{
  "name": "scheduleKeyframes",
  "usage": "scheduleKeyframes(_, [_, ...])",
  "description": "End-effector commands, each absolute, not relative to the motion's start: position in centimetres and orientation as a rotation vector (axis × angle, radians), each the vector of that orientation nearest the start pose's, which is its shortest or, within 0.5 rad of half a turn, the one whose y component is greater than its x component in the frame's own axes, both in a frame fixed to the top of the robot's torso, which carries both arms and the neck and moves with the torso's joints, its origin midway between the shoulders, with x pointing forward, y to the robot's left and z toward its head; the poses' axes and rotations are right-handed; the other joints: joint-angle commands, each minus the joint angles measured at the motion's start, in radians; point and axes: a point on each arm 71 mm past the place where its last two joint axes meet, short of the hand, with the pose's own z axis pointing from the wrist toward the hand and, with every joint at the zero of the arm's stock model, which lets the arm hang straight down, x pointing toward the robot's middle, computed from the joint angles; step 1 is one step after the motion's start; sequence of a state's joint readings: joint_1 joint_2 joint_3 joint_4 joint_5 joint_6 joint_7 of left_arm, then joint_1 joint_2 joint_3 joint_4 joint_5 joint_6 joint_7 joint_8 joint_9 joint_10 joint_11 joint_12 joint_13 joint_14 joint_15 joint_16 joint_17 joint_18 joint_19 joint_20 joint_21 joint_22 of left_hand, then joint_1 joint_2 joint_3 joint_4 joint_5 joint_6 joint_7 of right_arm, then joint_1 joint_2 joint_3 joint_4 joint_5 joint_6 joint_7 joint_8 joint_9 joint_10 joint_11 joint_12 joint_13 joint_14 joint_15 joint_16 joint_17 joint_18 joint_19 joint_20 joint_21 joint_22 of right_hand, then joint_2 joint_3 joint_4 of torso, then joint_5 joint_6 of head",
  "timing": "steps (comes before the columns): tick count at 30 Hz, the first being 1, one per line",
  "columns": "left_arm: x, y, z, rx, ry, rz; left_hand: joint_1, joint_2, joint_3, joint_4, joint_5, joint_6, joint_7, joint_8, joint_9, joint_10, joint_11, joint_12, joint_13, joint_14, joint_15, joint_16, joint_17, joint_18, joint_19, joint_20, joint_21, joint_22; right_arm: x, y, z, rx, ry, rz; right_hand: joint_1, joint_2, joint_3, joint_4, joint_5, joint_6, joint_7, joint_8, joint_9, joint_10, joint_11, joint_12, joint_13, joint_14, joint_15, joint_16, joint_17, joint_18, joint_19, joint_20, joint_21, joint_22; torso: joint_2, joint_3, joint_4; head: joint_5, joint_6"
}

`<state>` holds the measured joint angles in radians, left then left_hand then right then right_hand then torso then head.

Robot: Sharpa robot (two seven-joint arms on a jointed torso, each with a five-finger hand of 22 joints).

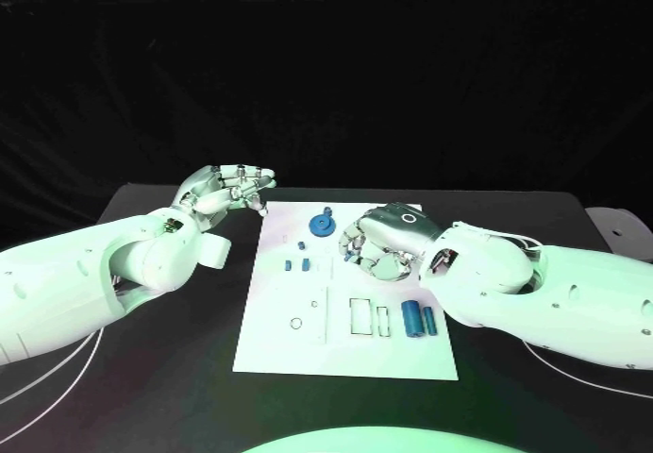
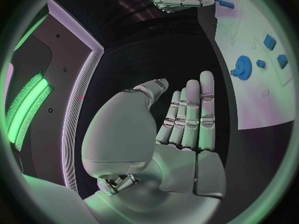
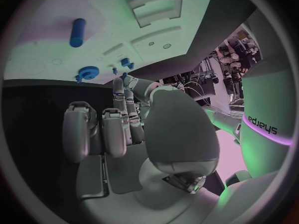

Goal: Assemble the parts on the task board

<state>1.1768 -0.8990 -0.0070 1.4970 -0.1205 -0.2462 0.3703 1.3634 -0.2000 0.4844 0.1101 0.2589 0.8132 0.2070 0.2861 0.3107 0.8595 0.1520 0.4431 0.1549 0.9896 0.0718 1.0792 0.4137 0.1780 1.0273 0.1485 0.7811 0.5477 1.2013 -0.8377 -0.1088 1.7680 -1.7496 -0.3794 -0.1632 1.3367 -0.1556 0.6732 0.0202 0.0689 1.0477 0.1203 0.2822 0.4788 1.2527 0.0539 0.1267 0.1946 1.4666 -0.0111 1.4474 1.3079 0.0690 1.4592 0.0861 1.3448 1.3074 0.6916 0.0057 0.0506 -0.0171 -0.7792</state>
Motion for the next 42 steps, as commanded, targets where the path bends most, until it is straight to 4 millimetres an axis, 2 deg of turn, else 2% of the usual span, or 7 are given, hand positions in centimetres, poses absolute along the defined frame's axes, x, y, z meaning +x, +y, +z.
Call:
scheduleKeyframes(1, [49.2,23.6,-17.7,-1.011,1.453,-1.533,0.006,0.0,-0.001,-0.004,0.004,-0.007,0.011,-0.006,-0.001,-0.009,0.0,0.006,-0.001,-0.007,0.0,-0.005,-0.001,0.005,-0.005,0.006,-0.005,-0.002,40.9,-11.4,-18.1,-0.498,1.509,0.794,-0.01,0.002,-0.004,-0.003,-0.005,0.005,0.001,0.004,0.012,0.006,0.0,-0.004,-0.001,0.054,-0.01,0.003,0.018,-0.019,0.017,-0.003,0.003,0.133,0.0,-0.0012,-0.0001,0.026,-0.009])
scheduleKeyframes(9, [49.2,23.1,-17.8,-1.008,1.457,-1.542,0.006,0.0,-0.001,-0.004,0.004,-0.007,0.011,-0.006,-0.001,-0.009,0.0,0.006,-0.001,-0.008,0.0,-0.005,-0.001,0.005,-0.005,0.006,-0.005,-0.002,39.7,-8.9,-20.6,-0.514,1.541,0.869,-0.01,0.003,-0.004,-0.004,-0.005,0.003,0.002,0.003,0.012,0.005,0.001,-0.006,-0.002,0.055,-0.01,0.003,0.018,-0.019,0.017,-0.004,0.002,0.132,0.002,-0.0001,-0.0023,0.057,-0.019])
scheduleKeyframes(17, [49.3,22.5,-17.8,-1.006,1.464,-1.552,0.006,0.001,-0.001,-0.004,0.004,-0.007,0.011,-0.006,-0.001,-0.01,0.0,0.007,-0.001,-0.008,0.0,-0.005,-0.001,0.005,-0.005,0.006,-0.006,-0.002,39.3,-7.5,-22.5,-0.529,1.563,0.89,-0.01,0.004,-0.004,-0.005,-0.005,0.001,0.003,0.003,0.013,0.005,0.001,-0.008,-0.002,0.055,-0.01,0.004,0.019,-0.019,0.017,-0.004,0.002,0.132,0.001,0.0009,0.0005,0.076,-0.03])
scheduleKeyframes(20, [49.3,22.5,-17.8,-1.006,1.466,-1.553,0.006,0.001,-0.001,-0.004,0.004,-0.007,0.011,-0.006,-0.001,-0.01,0.0,0.007,-0.001,-0.008,0.0,-0.005,-0.001,0.005,-0.005,0.006,-0.006,-0.002,39.4,-7.2,-23.0,-0.531,1.574,0.887,-0.011,0.004,-0.004,-0.005,-0.005,0.001,0.003,0.002,0.013,0.005,0.002,-0.008,-0.002,0.055,-0.009,0.003,0.018,-0.019,0.016,-0.004,0.0,0.131,0.001,0.0011,-0.0011,0.085,-0.035])
scheduleKeyframes(31, [49.4,22.7,-17.8,-1.009,1.465,-1.545,0.006,0.001,-0.001,-0.004,0.004,-0.008,0.011,-0.005,-0.001,-0.01,0.001,0.008,-0.001,-0.009,0.001,-0.005,-0.002,0.005,-0.006,0.006,-0.006,-0.002,39.7,-6.8,-23.7,-0.549,1.597,0.872,-0.014,0.003,-0.007,-0.004,-0.005,-0.001,0.004,0.002,0.013,0.004,0.003,-0.011,-0.002,0.055,-0.009,0.003,0.017,-0.018,0.016,-0.003,-0.001,0.131,0.002,0.0008,-0.0027,0.091,-0.043])
scheduleKeyframes(35, [49.4,22.8,-17.8,-1.009,1.465,-1.544,0.006,0.001,-0.001,-0.004,0.004,-0.008,0.011,-0.005,-0.001,-0.01,0.001,0.008,-0.001,-0.009,0.001,-0.005,-0.002,0.005,-0.006,0.006,-0.006,-0.002,39.8,-6.8,-23.9,-0.56,1.61,0.86,-0.019,0.001,-0.012,-0.003,-0.004,-0.002,0.004,0.002,0.015,0.005,0.004,-0.014,-0.003,0.054,-0.008,0.003,0.016,-0.018,0.015,-0.003,-0.002,0.13,0.001,-0.0003,-0.0014,0.092,-0.045])
scheduleKeyframes(42, [49.4,22.8,-17.9,-1.01,1.464,-1.542,0.006,0.001,-0.001,-0.004,0.004,-0.008,0.011,-0.005,-0.001,-0.01,0.001,0.008,-0.001,-0.009,0.001,-0.005,-0.002,0.005,-0.006,0.006,-0.006,-0.002,40.0,-6.8,-24.3,-0.581,1.628,0.839,-0.02,0.001,-0.012,-0.003,-0.004,-0.002,0.004,0.002,0.015,0.005,0.004,-0.014,-0.003,0.055,-0.008,0.003,0.016,-0.018,0.016,-0.003,-0.002,0.131,0.002,0.0003,0.0004,0.094,-0.05])
